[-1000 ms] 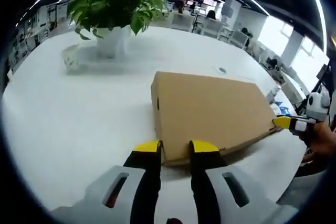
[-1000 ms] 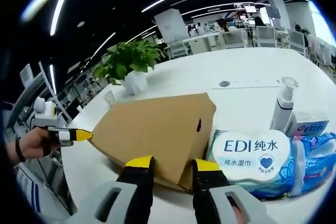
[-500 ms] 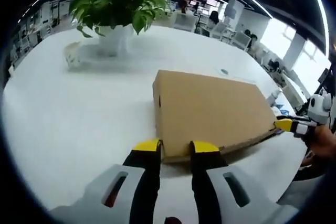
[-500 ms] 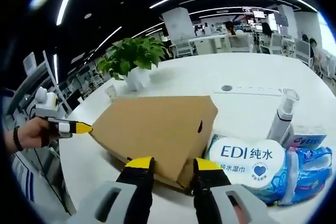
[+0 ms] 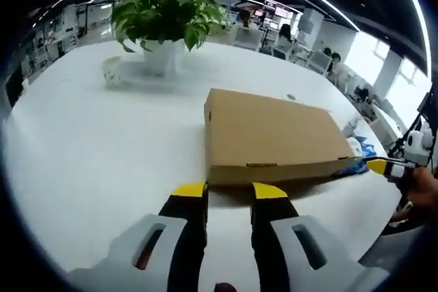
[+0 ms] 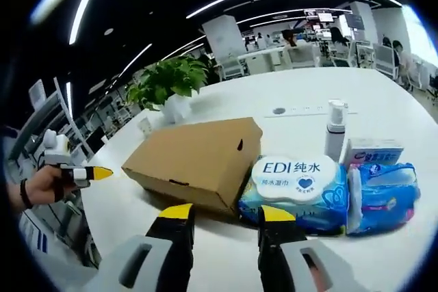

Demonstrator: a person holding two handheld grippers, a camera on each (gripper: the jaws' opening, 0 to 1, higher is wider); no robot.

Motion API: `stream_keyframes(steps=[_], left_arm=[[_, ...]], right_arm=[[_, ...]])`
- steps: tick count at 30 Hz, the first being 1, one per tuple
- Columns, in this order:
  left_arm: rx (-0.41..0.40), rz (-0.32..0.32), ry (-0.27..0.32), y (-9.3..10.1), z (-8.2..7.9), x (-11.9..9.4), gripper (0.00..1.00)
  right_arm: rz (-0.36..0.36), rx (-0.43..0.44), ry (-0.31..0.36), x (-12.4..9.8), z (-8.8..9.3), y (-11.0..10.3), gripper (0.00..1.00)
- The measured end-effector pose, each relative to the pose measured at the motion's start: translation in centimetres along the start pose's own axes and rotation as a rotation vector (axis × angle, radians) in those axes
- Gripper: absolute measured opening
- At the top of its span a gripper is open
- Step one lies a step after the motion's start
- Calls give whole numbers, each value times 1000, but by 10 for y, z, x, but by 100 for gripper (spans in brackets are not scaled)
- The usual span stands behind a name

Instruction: Operate the shoe box by opening the lid, removing the specified soft item, and placing it in the target area until the item is outside and the box remains undamaged.

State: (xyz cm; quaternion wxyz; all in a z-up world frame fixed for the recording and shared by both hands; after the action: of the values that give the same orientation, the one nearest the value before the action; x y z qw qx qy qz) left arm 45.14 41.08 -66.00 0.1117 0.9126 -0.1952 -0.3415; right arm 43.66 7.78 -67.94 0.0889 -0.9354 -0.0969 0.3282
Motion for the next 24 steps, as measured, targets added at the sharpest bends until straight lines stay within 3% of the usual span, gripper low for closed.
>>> stream_keyframes(steps=[8, 12, 21, 24], left_arm=[[-6, 6, 23, 8, 7, -19, 22], [-13, 24, 44, 23, 9, -26, 22], [-15, 75, 30, 61, 32, -20, 25], [-5, 77, 15, 63, 36, -14, 27]], right_arm=[[36, 25, 12, -30, 12, 22, 35], [68, 48, 28, -47, 18, 38, 35], [142, 119, 71, -90, 31, 70, 38], [174, 132, 92, -105, 35, 79, 40]])
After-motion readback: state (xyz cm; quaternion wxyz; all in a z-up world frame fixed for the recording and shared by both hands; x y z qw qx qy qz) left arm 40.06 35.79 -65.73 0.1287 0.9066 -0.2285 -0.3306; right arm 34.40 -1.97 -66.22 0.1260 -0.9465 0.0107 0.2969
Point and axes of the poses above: the point that each gripper's makers call its tool centre point, and the gripper's own axes: x roughly forward along the fingers, y roughly to its right, z roughly out of its underside, the point moved 3 cm from there along -x, roughly backward along the fingers, and after that the axes turned 11 degrees about z, right-handed, at the moved point
